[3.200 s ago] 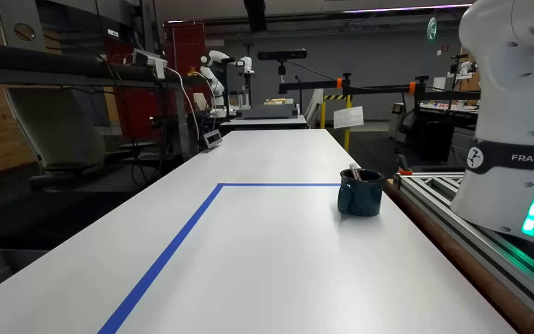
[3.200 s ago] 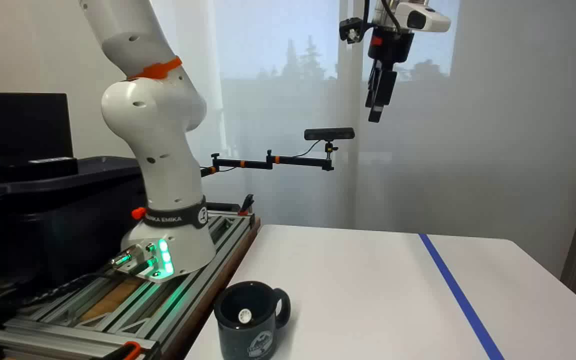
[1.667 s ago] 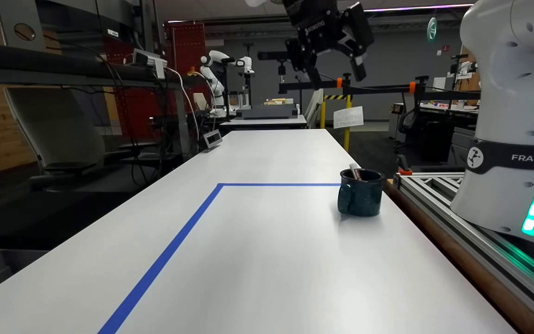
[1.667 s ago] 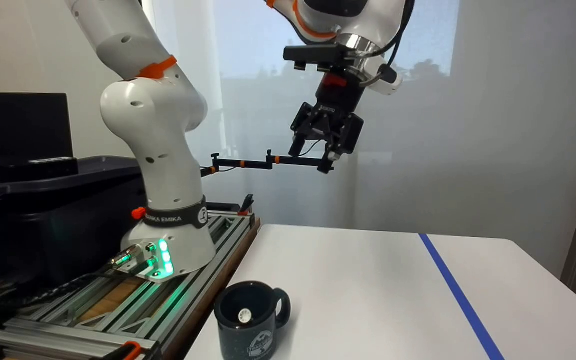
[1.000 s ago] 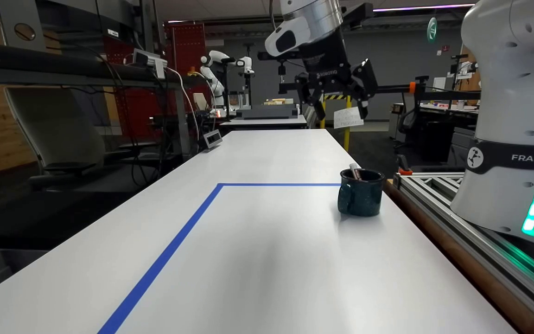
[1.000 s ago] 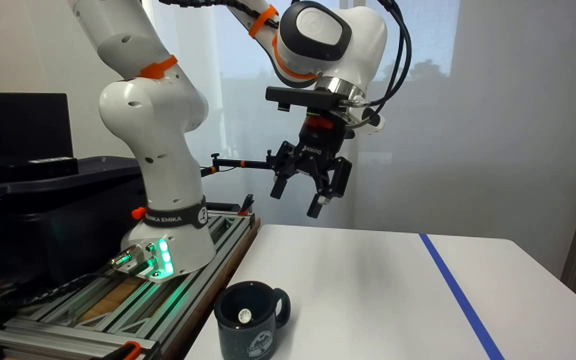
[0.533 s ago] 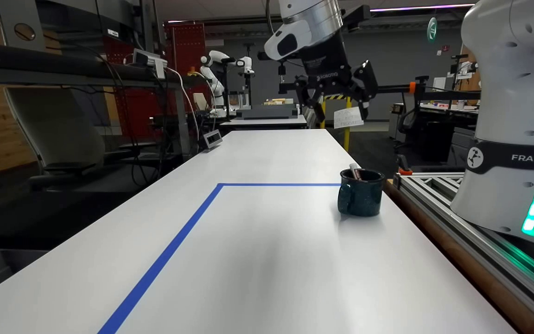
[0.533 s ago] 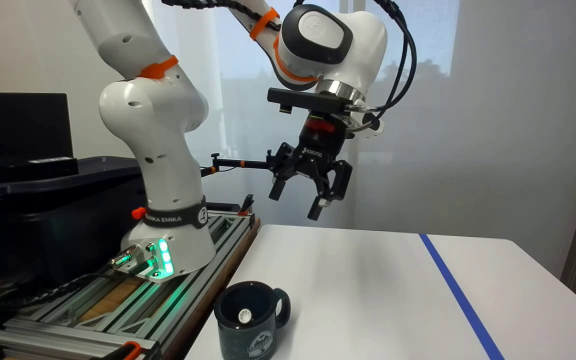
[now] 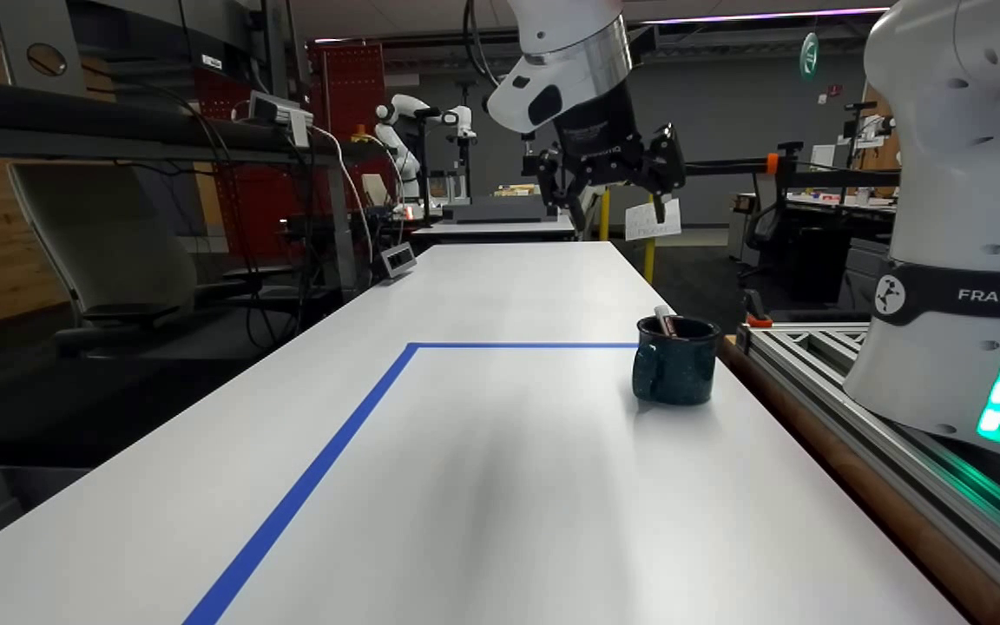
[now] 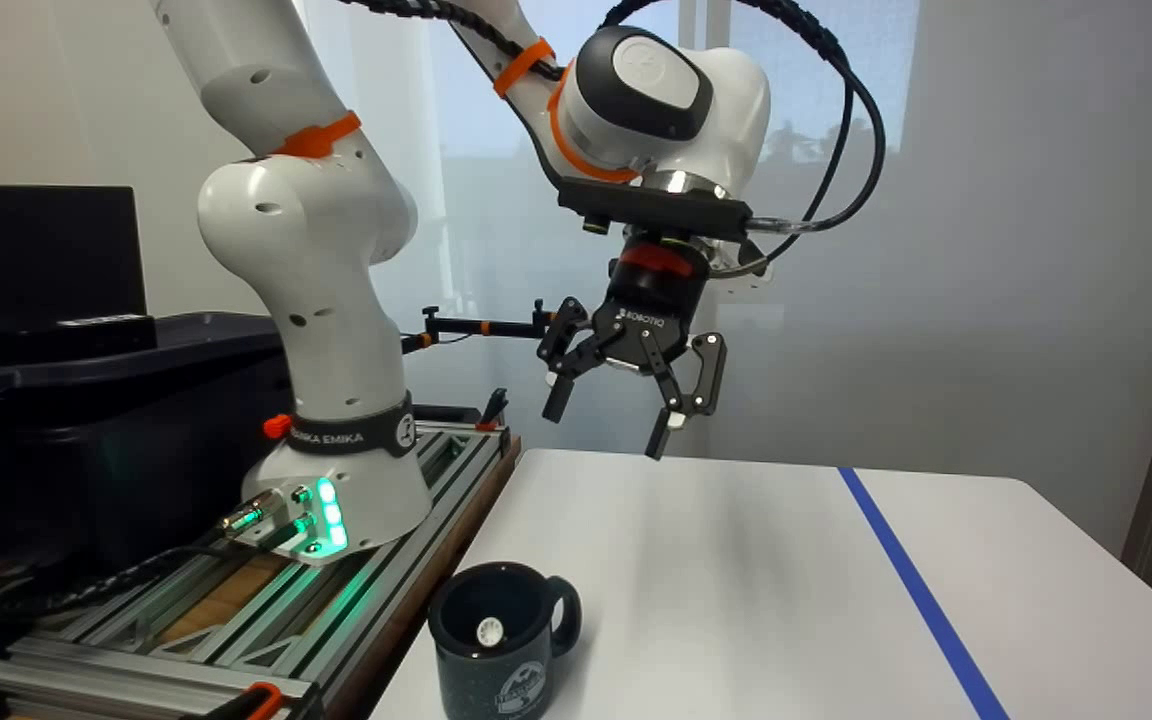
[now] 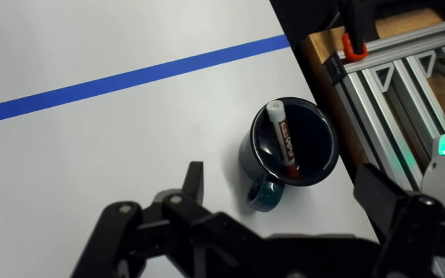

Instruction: Take the marker out of the mug.

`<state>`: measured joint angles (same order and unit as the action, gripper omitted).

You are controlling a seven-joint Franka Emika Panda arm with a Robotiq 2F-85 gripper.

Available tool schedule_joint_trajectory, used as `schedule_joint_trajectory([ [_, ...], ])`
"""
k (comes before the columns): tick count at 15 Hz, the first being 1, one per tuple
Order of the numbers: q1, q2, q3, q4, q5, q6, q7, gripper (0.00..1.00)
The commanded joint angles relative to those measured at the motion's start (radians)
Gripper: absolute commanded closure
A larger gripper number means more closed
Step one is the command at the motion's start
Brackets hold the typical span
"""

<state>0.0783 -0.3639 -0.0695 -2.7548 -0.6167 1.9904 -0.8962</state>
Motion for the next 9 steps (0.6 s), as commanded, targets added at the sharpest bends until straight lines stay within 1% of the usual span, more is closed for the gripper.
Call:
schedule_joint_trajectory([
  [1, -0.014, 0.052, 0.003, 0.0, -0.07, 0.101, -0.028, 0.0],
  [5, -0.018, 0.123, 0.004, 0.0, -0.06, 0.18, -0.03, 0.0],
  [7, -0.021, 0.15, 0.01, 0.0, -0.054, 0.186, -0.024, 0.0],
  [9, -0.024, 0.167, 0.019, 0.0, -0.052, 0.163, -0.008, 0.0],
])
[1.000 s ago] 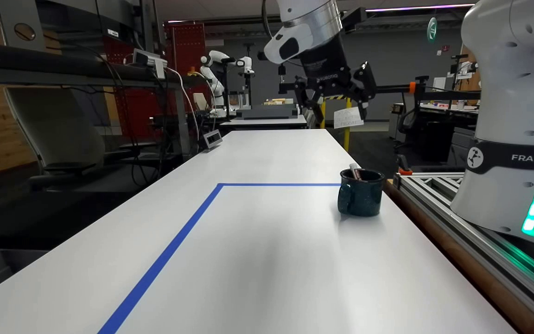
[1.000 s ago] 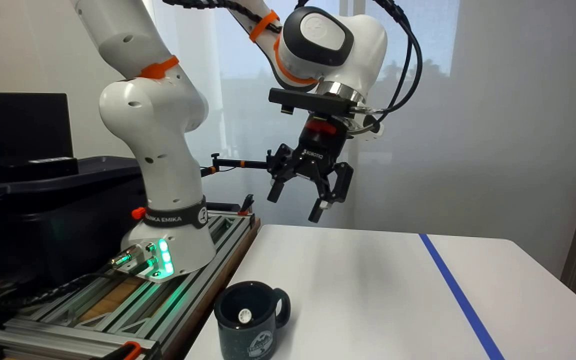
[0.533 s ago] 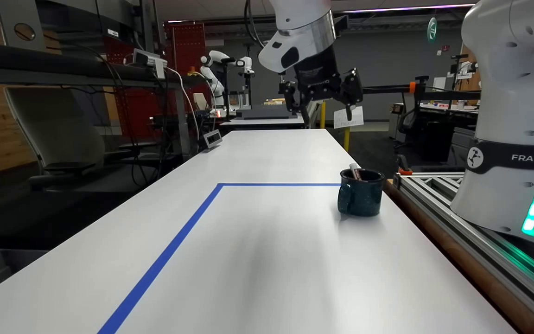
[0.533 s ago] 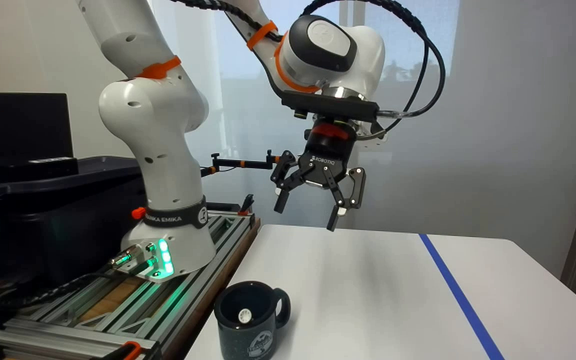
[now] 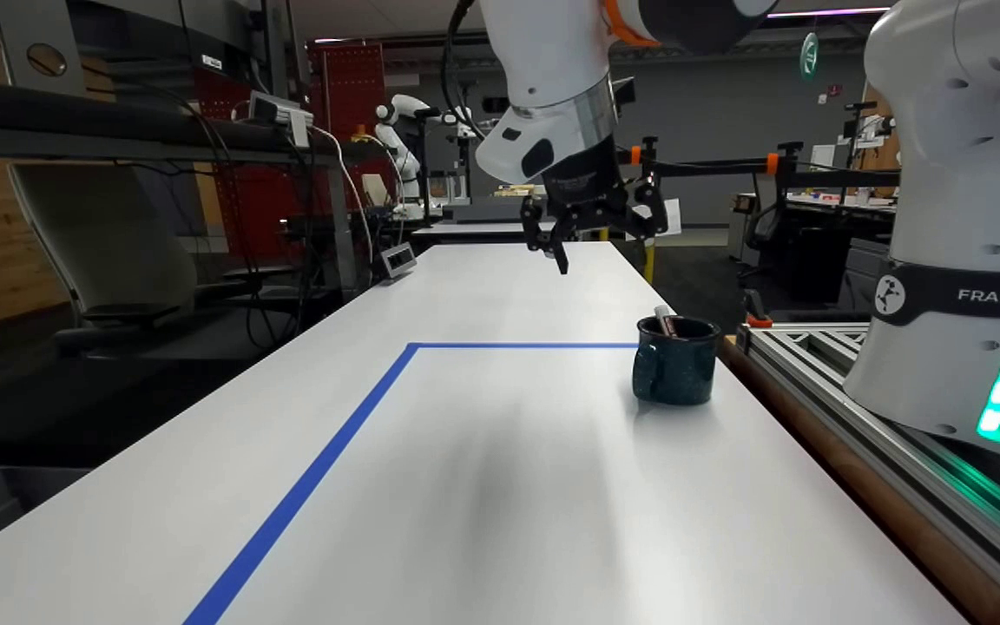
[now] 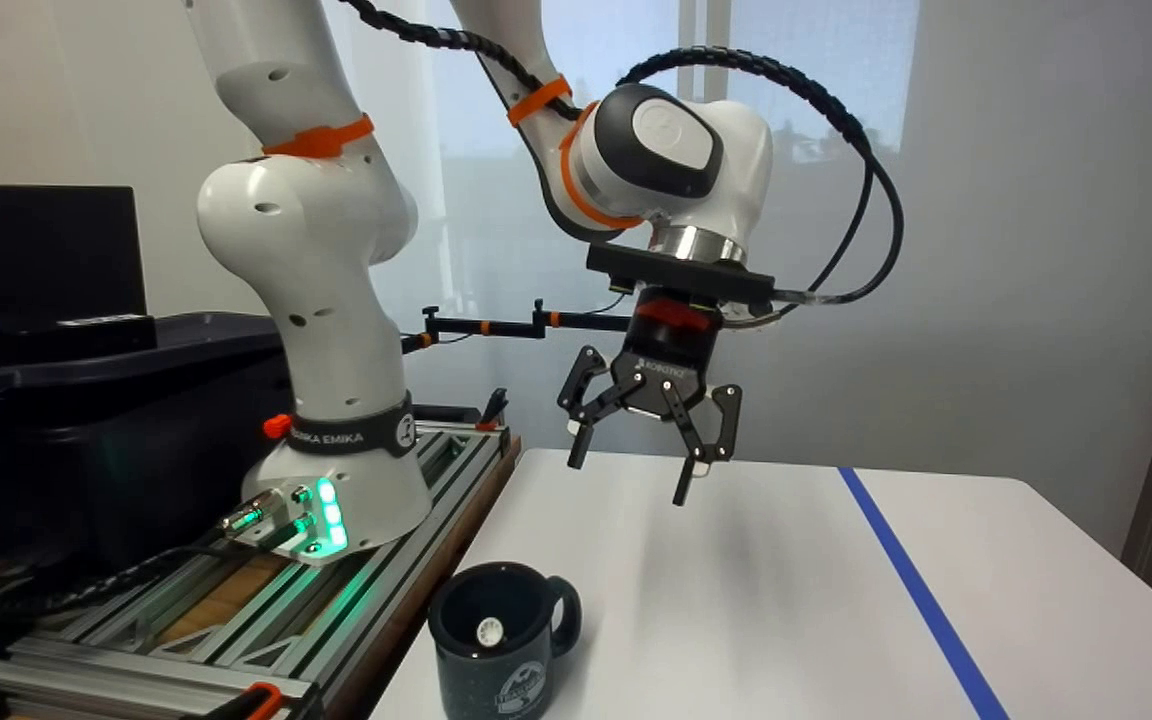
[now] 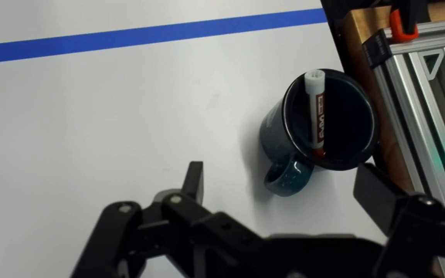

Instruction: Take the marker out of the mug.

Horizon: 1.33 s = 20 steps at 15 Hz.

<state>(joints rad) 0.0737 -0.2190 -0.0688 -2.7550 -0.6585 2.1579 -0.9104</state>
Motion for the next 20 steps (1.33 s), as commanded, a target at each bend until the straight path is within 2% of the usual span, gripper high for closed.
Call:
schedule_joint_trajectory([
  [1, -0.02, 0.024, 0.022, 0.0, -0.008, -0.019, 0.012, 0.0],
  [10, -0.057, 0.042, 0.014, 0.001, -0.004, -0.088, 0.017, 0.0],
  [20, -0.11, 0.111, -0.009, 0.002, -0.051, -0.039, 0.026, 0.0],
])
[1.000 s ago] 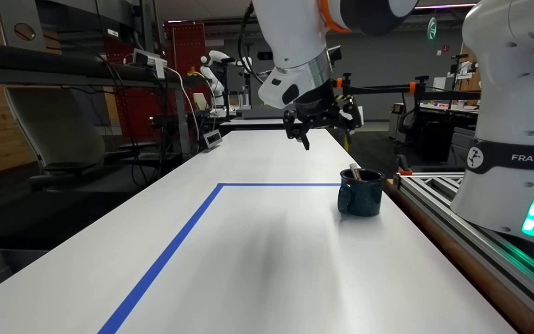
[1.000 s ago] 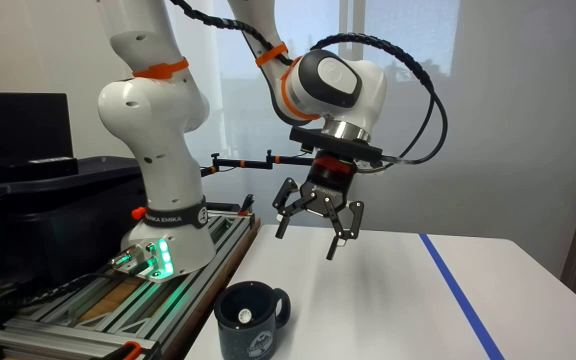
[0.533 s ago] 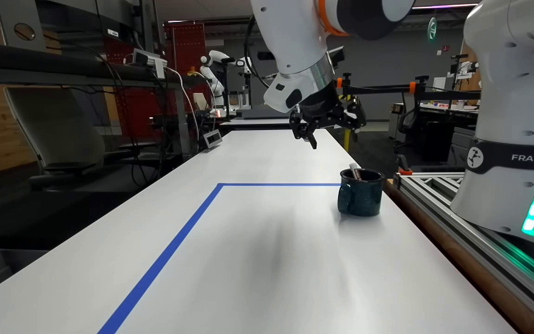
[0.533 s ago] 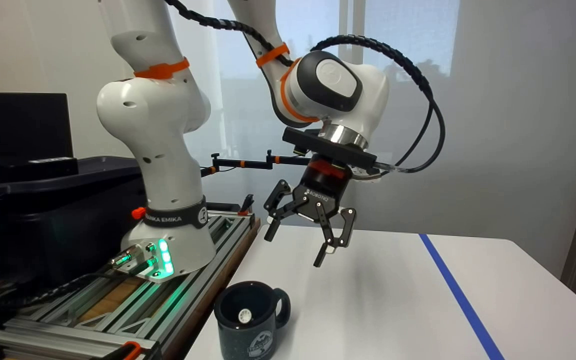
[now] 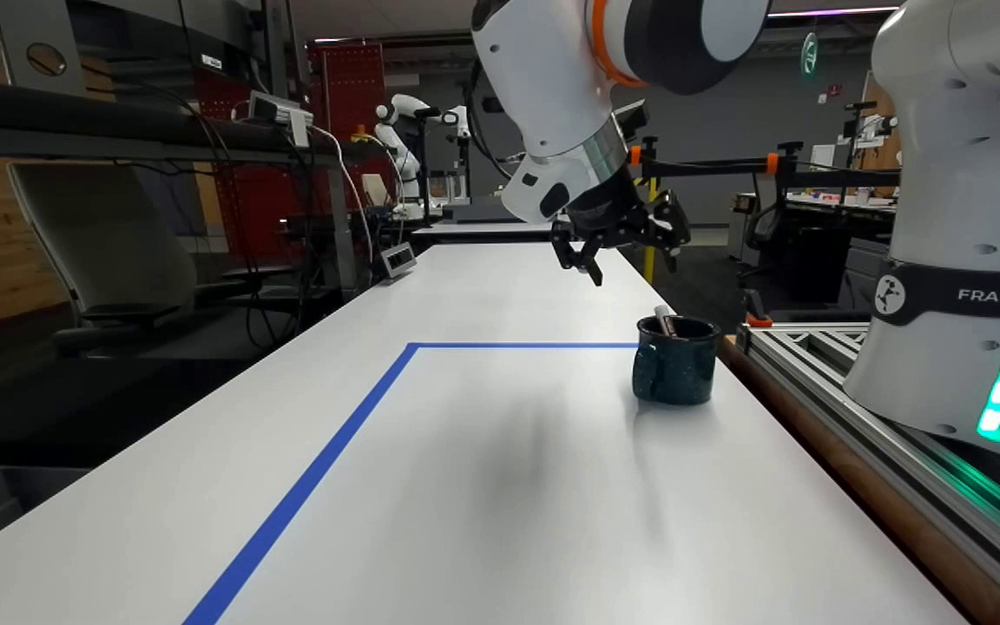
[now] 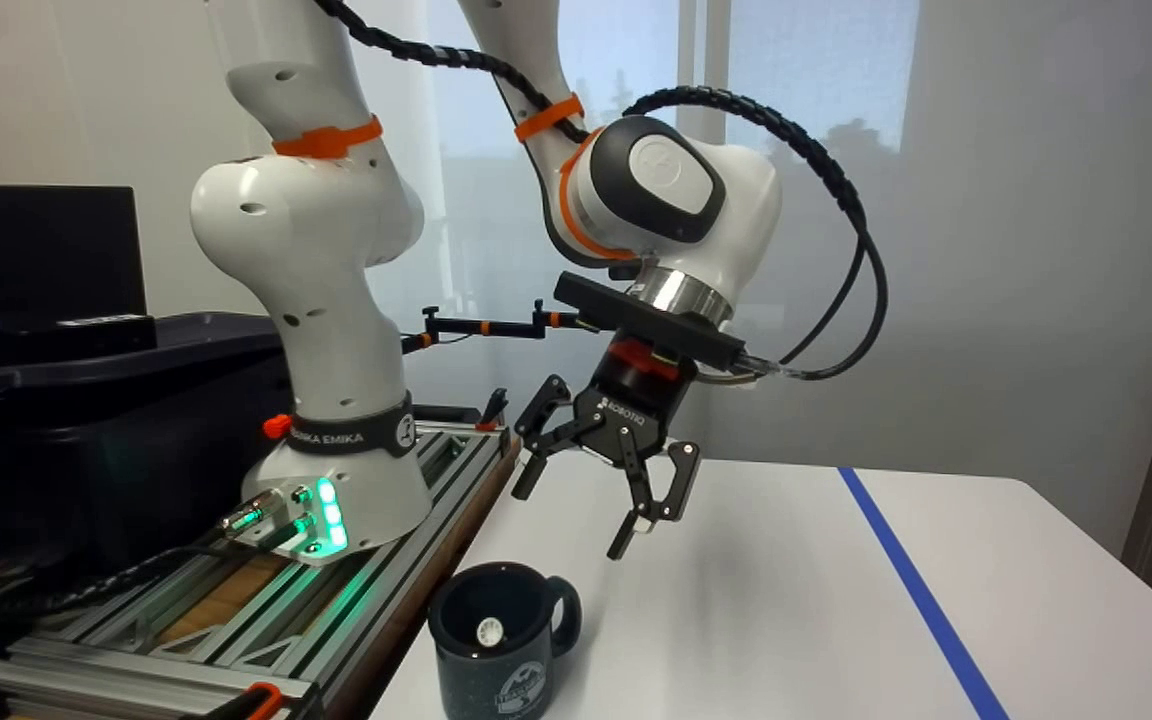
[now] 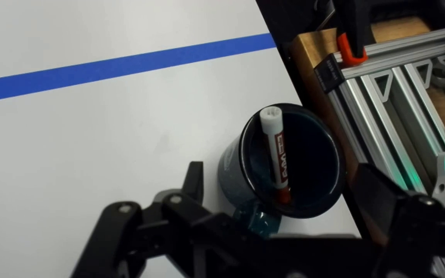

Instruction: Take the marker out of the mug.

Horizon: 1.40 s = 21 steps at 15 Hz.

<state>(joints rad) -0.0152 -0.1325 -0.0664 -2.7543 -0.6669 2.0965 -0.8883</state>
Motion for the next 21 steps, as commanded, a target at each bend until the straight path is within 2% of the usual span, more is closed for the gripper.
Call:
schedule_joint_trajectory([
  [1, -0.027, 0.032, -0.015, 0.001, -0.05, 0.024, 0.008, 0.0],
  [6, -0.057, 0.08, -0.033, 0.002, -0.037, 0.013, 0.041, 0.0],
  [10, -0.075, 0.12, -0.042, 0.002, -0.021, -0.02, 0.127, 0.0],
  [21, -0.144, 0.215, -0.094, 0.006, -0.051, 0.05, 0.18, 0.0],
])
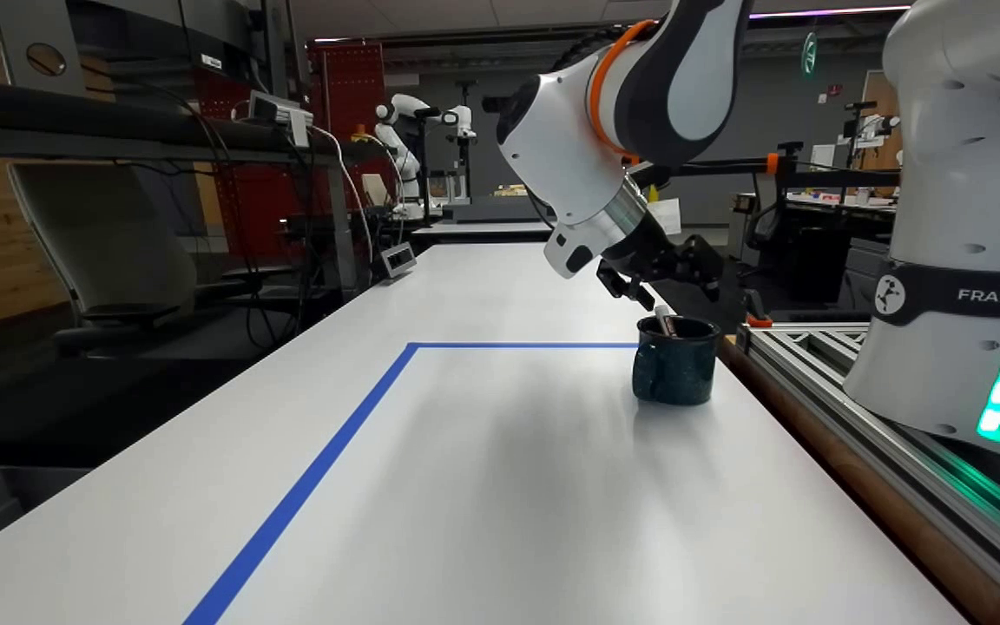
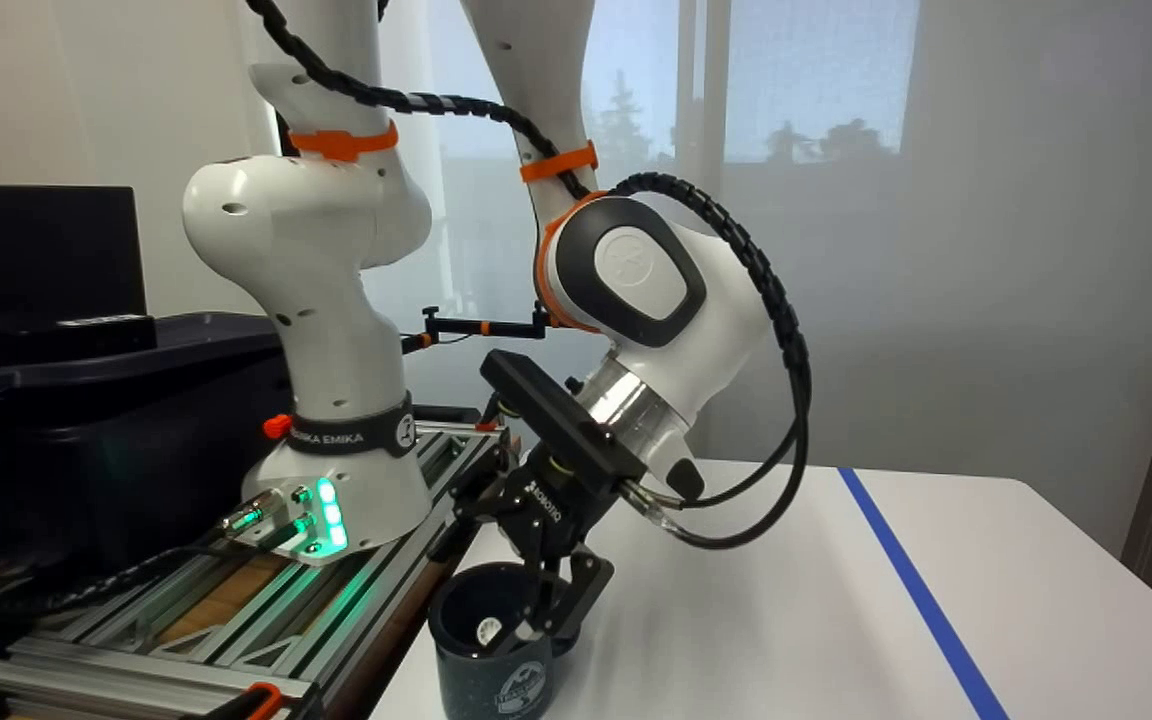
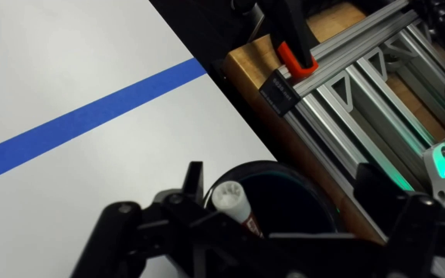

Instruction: Take the marker out of the mug.

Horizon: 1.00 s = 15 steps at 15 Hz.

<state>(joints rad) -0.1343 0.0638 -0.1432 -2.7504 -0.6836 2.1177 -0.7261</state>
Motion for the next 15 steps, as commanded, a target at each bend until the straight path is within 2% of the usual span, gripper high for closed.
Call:
schedule_joint_trajectory([
  [1, -0.031, 0.024, -0.023, 0.003, -0.034, 0.034, 0.014, 0.0],
  [8, -0.058, 0.021, -0.042, 0.006, -0.027, 0.055, 0.012, 0.0],
  [15, -0.051, -0.029, -0.036, -0.016, -0.02, 0.044, 0.029, 0.01],
])
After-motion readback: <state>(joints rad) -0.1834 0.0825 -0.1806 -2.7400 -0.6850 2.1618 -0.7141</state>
